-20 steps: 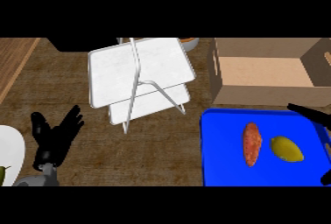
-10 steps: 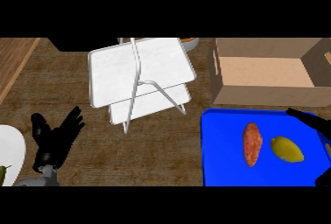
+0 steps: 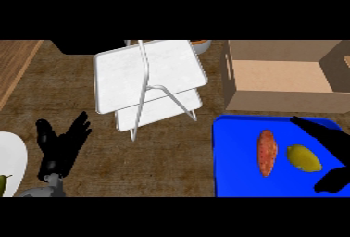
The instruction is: Pick the lemon from the tray and place it in the tiered shelf
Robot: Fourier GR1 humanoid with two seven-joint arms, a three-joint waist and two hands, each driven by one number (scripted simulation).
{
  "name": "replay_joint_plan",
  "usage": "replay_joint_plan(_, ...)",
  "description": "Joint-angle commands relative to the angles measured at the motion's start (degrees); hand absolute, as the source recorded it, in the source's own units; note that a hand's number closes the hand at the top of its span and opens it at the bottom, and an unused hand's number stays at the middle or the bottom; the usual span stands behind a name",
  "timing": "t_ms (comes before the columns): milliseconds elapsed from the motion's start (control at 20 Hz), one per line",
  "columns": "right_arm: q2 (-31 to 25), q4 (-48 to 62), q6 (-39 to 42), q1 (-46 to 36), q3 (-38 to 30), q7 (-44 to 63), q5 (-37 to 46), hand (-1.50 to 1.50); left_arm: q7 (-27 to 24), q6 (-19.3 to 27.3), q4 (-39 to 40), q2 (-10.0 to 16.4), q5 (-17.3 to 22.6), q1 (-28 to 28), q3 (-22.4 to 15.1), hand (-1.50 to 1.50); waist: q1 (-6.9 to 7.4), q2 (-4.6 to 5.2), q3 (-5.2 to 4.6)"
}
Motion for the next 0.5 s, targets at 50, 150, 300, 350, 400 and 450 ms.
replay_joint_plan(50, 1.2, 7.4, -1.8, -4.3, -1.2, -4.2, 5.1, -1.5, -0.5, 0.8, 1.3, -2.1, -1.7, -0.6, -0.5, 0.0, 0.03, 0.02, 0.0)
replay_joint_plan(150, 4.2, 9.4, -6.0, -3.9, -0.6, -4.7, 7.0, -1.5, 0.7, -1.6, 2.5, 0.4, 0.1, -2.5, 2.1, 0.0, 0.02, 0.04, 0.0)
replay_joint_plan(300, 5.0, 11.0, -5.6, -3.9, -2.2, -7.7, 6.8, -1.5, -1.6, -0.7, 1.8, -1.7, -2.5, 0.4, 0.3, 0.0, 0.02, 0.0, 0.0)
replay_joint_plan(350, 5.9, 12.6, -4.1, -7.9, -2.1, -6.0, 6.9, -1.5, -2.3, -2.0, 6.2, -0.1, -1.3, -3.5, 2.7, 0.0, 0.03, 0.04, -0.01)
replay_joint_plan(400, 6.2, 12.3, -4.2, -5.9, -2.7, -7.4, 6.8, -1.5, 0.8, -0.3, 2.1, -1.2, -1.6, -2.3, 1.8, 0.0, 0.0, 0.0, 0.0)
replay_joint_plan(450, 7.2, 8.6, -5.4, -3.4, -2.1, -6.7, 7.4, -1.5, -1.3, -2.9, 5.0, 0.1, -0.3, -3.5, 3.4, 0.0, -0.12, -0.01, -0.01)
